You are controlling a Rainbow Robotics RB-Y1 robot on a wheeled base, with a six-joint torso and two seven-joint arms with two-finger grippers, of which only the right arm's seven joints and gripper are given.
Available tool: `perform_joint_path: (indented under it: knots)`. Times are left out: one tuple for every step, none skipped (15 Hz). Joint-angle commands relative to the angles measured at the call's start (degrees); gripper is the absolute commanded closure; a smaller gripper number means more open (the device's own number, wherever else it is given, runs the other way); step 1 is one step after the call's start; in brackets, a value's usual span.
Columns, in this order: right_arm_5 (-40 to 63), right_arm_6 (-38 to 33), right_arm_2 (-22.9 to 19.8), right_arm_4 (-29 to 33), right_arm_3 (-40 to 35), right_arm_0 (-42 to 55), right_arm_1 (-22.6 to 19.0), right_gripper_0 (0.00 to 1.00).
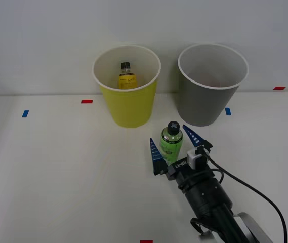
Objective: Put cans in the gray bin, plastic bottles in the light green bin
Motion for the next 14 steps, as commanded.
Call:
perform_joint_path:
  knots:
    - [0.09, 0.37, -0.03, 0.27, 0.00, 0.00, -0.12, 0.07]
    - [0.09, 0.55, -0.03, 0.71, 0.00, -0.09, -0.47, 0.59]
    - [0.09, 0.55, -0.03, 0.89, 0.00, -0.18, -0.56, 0.99]
    - [0.09, 0.55, -0.03, 0.89, 0.00, -0.18, -0.56, 1.00]
    - [0.09, 0.37, -0.03, 0.89, 0.00, -0.18, -0.56, 1.00]
    - [0.09, 0.20, -0.11, 0.89, 0.00, -0.18, -0.56, 1.00]
    - [0.09, 0.20, -0.11, 0.80, 0.00, -0.26, -0.64, 1.00]
    - [0.09, 0.11, -0.20, 0.89, 0.00, -0.44, -0.73, 1.00]
    - [-0.35, 0.02, -0.03, 0.89, 0.00, -0.44, -1.35, 1.00]
    - [-1.32, -0.07, 0.06, 0.36, 0.00, -0.44, -2.31, 1.00]
    - [-2.11, 0.11, 0.06, 0.27, 0.00, 0.00, -3.37, 1.00]
    - [-3.34, -0.07, 0.06, 0.27, 0.00, 0.70, -3.72, 1.00]
    - [-5.27, -0.07, 0.06, 0.01, -0.09, 1.93, -3.81, 1.00]
    - [-7.65, 0.28, 0.06, -1.31, -0.27, 3.51, -3.81, 1.00]
